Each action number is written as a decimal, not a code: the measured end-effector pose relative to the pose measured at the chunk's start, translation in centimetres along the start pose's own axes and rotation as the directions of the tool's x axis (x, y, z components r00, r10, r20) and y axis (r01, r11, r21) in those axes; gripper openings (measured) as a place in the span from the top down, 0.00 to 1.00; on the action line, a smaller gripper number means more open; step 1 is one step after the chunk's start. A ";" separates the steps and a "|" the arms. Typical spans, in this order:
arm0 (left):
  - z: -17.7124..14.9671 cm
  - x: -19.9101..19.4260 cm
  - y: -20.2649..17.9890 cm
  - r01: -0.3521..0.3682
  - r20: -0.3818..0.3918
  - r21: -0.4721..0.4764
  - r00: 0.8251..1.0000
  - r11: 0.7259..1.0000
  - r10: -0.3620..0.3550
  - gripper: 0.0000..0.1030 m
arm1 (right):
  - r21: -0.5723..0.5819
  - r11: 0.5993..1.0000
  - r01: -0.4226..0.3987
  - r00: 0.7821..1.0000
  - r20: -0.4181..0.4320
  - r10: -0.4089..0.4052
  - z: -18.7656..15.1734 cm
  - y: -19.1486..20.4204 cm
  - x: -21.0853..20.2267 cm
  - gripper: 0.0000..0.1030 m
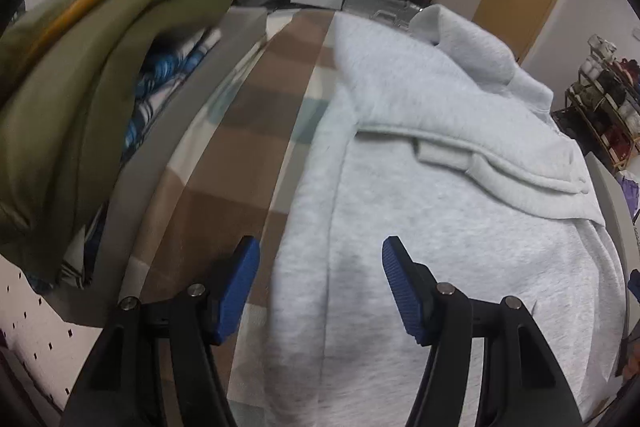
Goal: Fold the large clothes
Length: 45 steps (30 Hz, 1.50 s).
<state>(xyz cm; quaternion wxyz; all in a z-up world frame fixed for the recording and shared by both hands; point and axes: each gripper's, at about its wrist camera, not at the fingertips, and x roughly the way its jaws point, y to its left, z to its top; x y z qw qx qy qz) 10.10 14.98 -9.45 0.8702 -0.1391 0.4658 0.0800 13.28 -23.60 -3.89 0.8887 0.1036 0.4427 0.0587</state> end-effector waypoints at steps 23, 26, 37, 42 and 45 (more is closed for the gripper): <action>-1.3 1.3 -0.6 0.016 0.029 0.068 0.999 0.998 -0.018 0.96 | -0.113 0.993 0.023 0.994 -0.107 -0.036 -2.5 0.0 3.7 0.93; -2.0 0.0 0.6 0.023 0.036 0.069 0.999 0.997 -0.026 0.94 | -0.110 0.992 0.056 0.992 -0.102 -0.067 -2.7 -0.1 3.0 0.78; 1.4 -12.2 -1.6 0.091 0.321 0.187 0.935 0.978 -0.149 0.44 | -0.281 0.956 0.085 0.977 0.213 -0.024 -0.3 4.2 -12.6 0.21; 3.9 -18.8 -3.6 0.142 0.420 0.276 0.872 0.951 -0.252 0.31 | -0.362 0.927 0.100 0.922 0.384 0.051 3.1 7.7 -22.8 0.08; 6.4 -21.5 -4.2 0.179 0.448 0.303 0.840 0.936 -0.306 0.25 | -0.343 0.939 0.037 0.893 0.433 0.123 7.3 9.1 -27.8 0.03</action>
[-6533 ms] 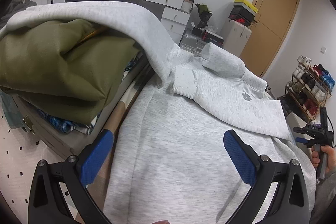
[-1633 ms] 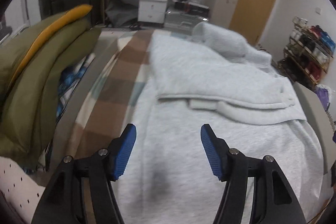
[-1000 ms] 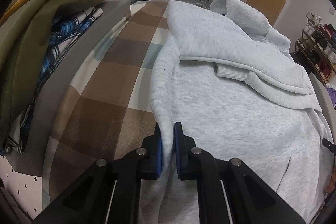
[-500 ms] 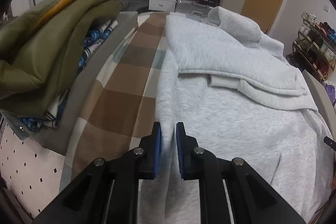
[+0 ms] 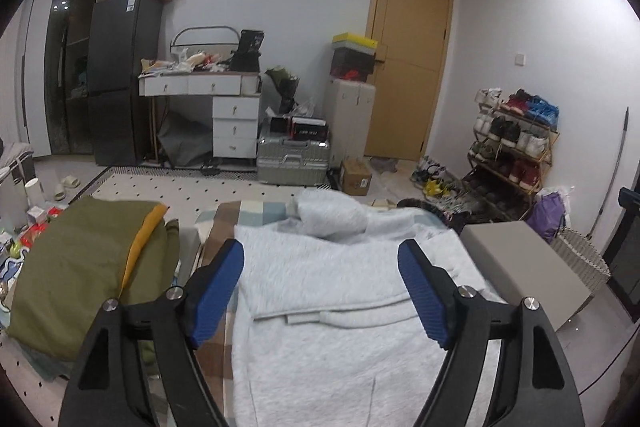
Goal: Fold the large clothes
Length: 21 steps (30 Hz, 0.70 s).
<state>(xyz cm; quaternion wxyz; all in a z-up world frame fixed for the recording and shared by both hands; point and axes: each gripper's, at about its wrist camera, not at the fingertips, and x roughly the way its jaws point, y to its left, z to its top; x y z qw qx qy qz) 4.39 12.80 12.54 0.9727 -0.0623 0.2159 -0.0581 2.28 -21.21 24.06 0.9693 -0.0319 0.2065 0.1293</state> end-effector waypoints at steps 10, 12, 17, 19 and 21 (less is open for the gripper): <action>6.9 6.1 1.9 -0.004 0.070 -0.027 0.998 1.000 0.006 0.01 | 0.079 0.995 -0.053 0.997 0.068 0.048 13.6 -1.7 7.3 0.00; 5.8 8.8 3.0 0.024 0.035 -0.072 0.999 0.997 -0.022 0.01 | 0.130 0.987 -0.097 0.995 0.012 0.096 12.4 -1.9 12.9 0.00; 3.9 15.2 3.6 0.002 -0.071 -0.072 0.997 0.997 -0.007 0.01 | 0.180 0.977 -0.110 0.971 -0.189 0.144 8.6 -0.9 27.2 0.00; 3.4 17.8 4.1 -0.021 -0.102 -0.065 0.995 0.998 0.015 0.01 | 0.219 0.970 -0.107 0.957 -0.241 0.160 7.1 -0.8 32.7 0.00; 2.8 19.5 4.3 -0.019 -0.120 -0.083 0.993 0.996 0.009 0.01 | 0.268 0.958 -0.099 0.942 -0.285 0.177 5.4 -1.0 37.8 0.00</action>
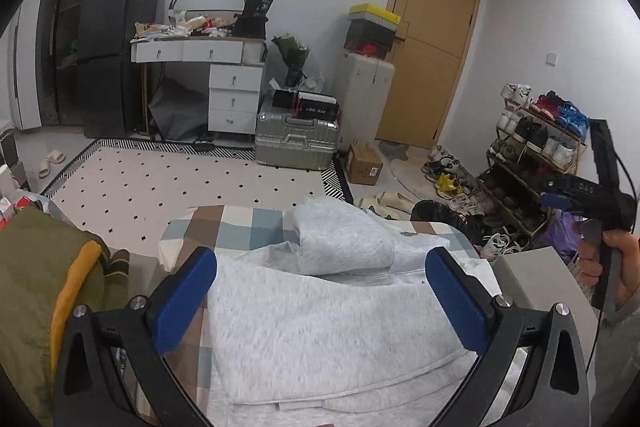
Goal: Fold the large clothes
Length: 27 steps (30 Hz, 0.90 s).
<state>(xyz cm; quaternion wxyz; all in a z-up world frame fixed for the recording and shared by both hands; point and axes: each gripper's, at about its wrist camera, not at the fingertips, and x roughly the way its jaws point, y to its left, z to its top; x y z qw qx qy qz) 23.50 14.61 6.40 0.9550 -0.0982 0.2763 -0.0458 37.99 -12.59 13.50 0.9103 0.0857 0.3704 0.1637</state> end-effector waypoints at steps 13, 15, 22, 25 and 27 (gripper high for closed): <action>-5.8 6.2 1.0 -0.042 -0.208 -0.068 0.978 0.997 0.027 0.01 | 0.249 0.968 0.021 0.971 -0.234 0.039 -2.6 -7.1 21.1 0.13; -5.8 6.2 1.1 -0.045 -0.217 -0.071 0.976 0.996 0.029 0.01 | 0.276 0.961 -0.015 0.966 -0.246 0.085 -2.7 -7.3 22.4 0.14; -6.0 6.2 1.3 -0.062 -0.233 -0.077 0.972 0.995 0.042 0.01 | 0.156 0.988 -0.002 0.972 -0.234 0.039 -3.4 -5.8 22.0 0.87; -6.0 6.1 1.3 -0.061 -0.232 -0.086 0.972 0.994 0.040 0.01 | 0.113 0.969 -0.221 0.974 -0.016 0.225 -3.4 -5.4 16.6 0.88; -6.0 6.1 1.2 -0.061 -0.226 -0.086 0.973 0.994 0.041 0.01 | 0.022 0.933 -0.358 0.933 0.042 0.357 -4.4 -4.4 12.6 0.88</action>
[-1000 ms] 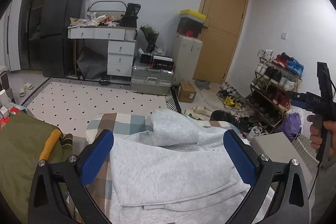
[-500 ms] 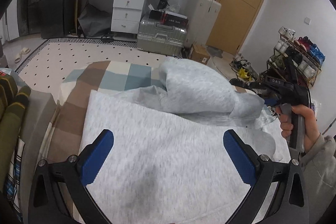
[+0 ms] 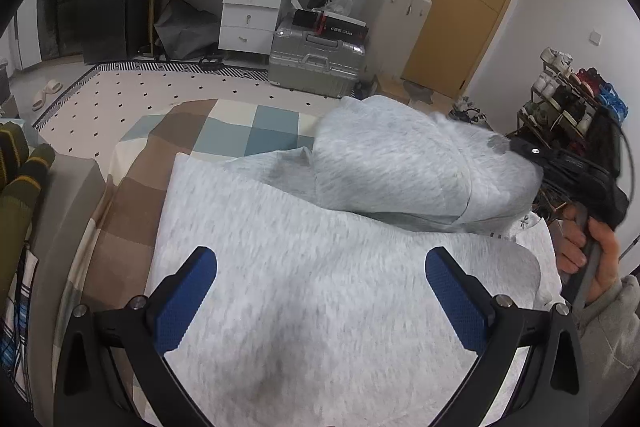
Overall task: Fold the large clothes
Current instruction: 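Grasp the hem with the right tool and fold it up toward the collar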
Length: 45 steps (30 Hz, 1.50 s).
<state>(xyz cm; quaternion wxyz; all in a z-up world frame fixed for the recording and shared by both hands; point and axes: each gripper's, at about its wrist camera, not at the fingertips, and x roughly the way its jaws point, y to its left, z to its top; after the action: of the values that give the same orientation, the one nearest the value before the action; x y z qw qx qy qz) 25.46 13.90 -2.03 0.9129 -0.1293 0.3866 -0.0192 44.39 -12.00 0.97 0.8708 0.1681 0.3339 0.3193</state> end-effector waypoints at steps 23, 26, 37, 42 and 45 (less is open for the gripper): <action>-0.6 2.0 0.3 -0.040 -0.053 0.003 0.998 0.999 0.040 0.01 | 0.346 0.917 0.199 0.941 -0.330 -0.080 -0.5 -6.8 6.4 0.30; -0.6 2.3 0.8 -0.043 -0.064 -0.006 0.997 0.999 0.043 0.01 | 0.329 0.925 0.191 0.937 -0.341 -0.073 -0.4 -6.3 8.2 0.88; -1.2 -2.2 2.9 -0.023 0.004 -0.052 1.000 0.998 0.024 0.01 | -0.468 0.813 -0.346 0.923 -0.327 0.204 -7.3 12.3 -8.5 0.87; -2.4 -4.7 4.7 -0.028 0.033 -0.099 0.999 0.995 0.031 0.01 | -0.600 0.759 -0.252 0.865 -0.491 -0.101 -17.2 12.7 -11.0 0.42; -3.0 -5.5 5.3 -0.020 0.029 -0.129 0.999 0.992 0.024 0.01 | -0.600 0.787 -0.145 0.863 -0.466 -0.196 -19.4 11.4 -12.5 0.42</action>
<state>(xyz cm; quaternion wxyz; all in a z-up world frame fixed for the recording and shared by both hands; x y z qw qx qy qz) 19.11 19.08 -1.53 0.9086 -0.1837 0.3746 0.0176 18.79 -10.33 -1.31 0.7629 -0.2194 0.4294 0.4307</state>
